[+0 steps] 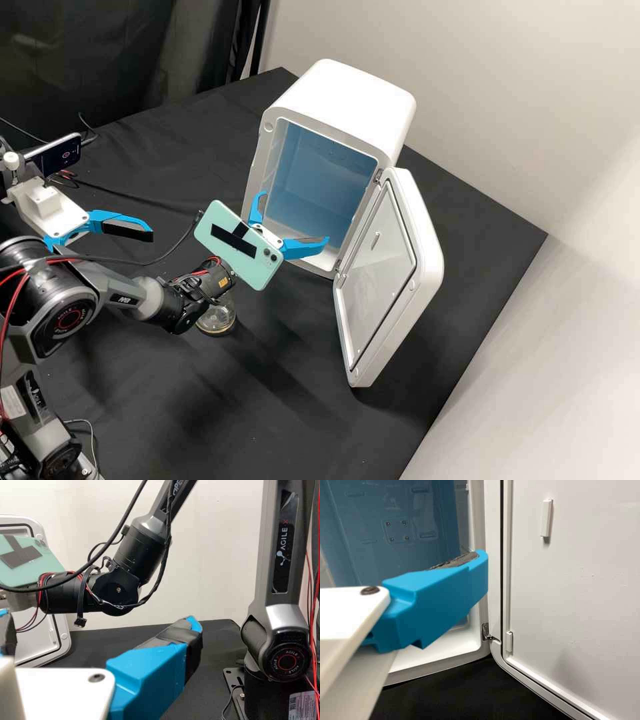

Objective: Place the flask in the incubator

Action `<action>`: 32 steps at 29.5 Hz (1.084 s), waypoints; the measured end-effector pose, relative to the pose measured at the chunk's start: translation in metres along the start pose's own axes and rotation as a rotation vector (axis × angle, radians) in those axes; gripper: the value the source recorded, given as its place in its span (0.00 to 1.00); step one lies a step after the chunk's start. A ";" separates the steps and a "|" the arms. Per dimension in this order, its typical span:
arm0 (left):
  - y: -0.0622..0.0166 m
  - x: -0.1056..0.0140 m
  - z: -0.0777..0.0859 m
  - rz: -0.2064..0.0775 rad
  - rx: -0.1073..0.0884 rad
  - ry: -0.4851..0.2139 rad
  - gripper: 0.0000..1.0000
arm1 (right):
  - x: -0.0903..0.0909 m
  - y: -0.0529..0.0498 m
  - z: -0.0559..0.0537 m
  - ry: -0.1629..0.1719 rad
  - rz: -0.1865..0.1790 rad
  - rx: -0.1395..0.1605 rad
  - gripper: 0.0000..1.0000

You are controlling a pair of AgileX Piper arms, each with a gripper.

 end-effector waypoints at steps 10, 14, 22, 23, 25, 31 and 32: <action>0.0000 0.000 0.000 0.000 0.000 0.000 1.00 | 0.000 0.000 0.000 0.000 0.000 0.000 1.00; 0.0000 0.000 0.000 0.000 0.000 0.000 1.00 | 0.000 0.000 0.000 0.000 0.000 0.000 1.00; -0.0152 -0.017 -0.003 -0.059 0.001 0.009 1.00 | 0.000 0.000 0.000 0.000 0.000 0.000 1.00; -0.0171 -0.021 -0.003 -0.069 0.004 0.007 1.00 | 0.000 0.000 0.000 0.000 0.000 0.000 1.00; -0.0186 -0.029 -0.003 -0.075 0.004 0.001 1.00 | 0.000 0.000 0.000 0.000 0.000 0.000 1.00; -0.0183 -0.055 -0.011 -0.029 -0.020 0.023 1.00 | 0.000 0.000 0.000 0.000 0.000 0.000 1.00; -0.0189 -0.059 -0.013 -0.025 -0.027 0.031 1.00 | 0.000 0.000 0.000 0.000 0.000 0.000 1.00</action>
